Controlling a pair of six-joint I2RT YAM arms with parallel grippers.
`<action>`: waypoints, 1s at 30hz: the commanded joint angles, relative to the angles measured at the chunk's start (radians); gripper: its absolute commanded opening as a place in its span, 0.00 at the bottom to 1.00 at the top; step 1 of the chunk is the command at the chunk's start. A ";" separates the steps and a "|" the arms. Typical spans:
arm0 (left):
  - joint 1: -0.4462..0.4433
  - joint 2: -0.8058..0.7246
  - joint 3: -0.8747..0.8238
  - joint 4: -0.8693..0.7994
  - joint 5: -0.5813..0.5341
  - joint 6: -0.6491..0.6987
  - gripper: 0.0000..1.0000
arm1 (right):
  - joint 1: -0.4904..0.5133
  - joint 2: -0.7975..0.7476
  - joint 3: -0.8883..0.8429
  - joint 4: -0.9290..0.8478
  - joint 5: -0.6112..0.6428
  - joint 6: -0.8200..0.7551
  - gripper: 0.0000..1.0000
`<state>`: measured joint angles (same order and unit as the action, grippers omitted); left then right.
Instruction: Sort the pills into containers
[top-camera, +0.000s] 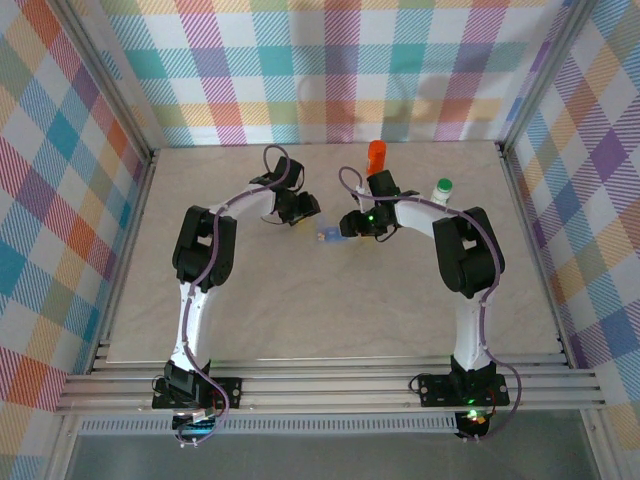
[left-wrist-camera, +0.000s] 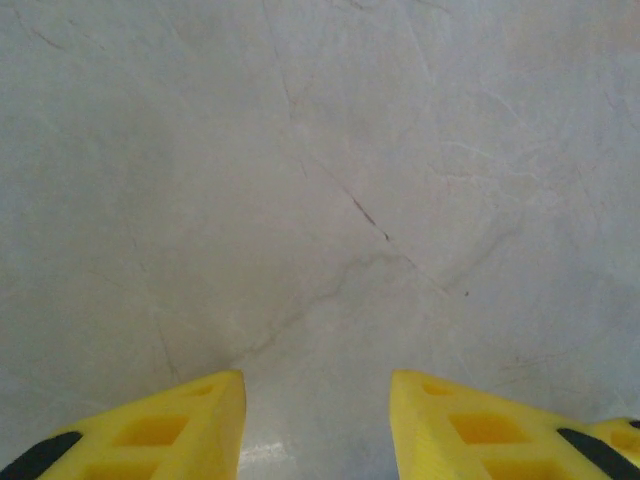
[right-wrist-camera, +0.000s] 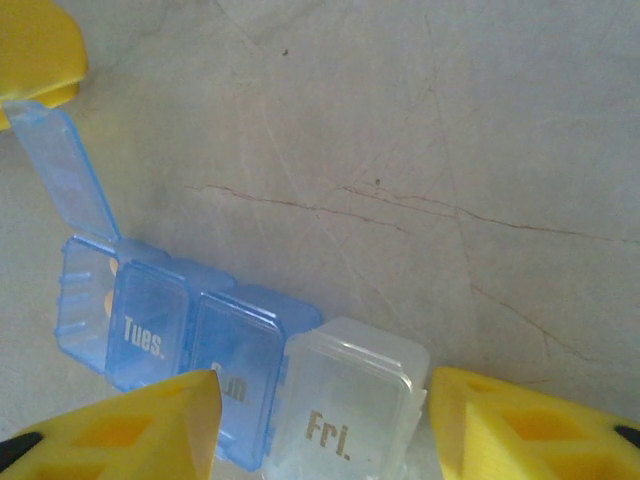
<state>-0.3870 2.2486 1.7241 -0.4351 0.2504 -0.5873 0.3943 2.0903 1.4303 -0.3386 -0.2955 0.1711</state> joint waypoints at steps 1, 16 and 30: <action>0.007 -0.055 -0.053 0.014 0.071 -0.003 0.42 | 0.006 0.028 0.021 -0.031 0.028 0.000 0.56; 0.002 -0.163 -0.201 0.126 0.166 -0.046 0.40 | 0.008 0.053 0.027 -0.040 0.045 0.036 0.56; -0.036 -0.215 -0.244 0.174 0.207 -0.033 0.34 | 0.007 0.070 0.025 -0.043 0.051 0.041 0.56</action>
<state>-0.4068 2.0800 1.4872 -0.2779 0.4240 -0.6281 0.3943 2.1056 1.4528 -0.3580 -0.2878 0.2020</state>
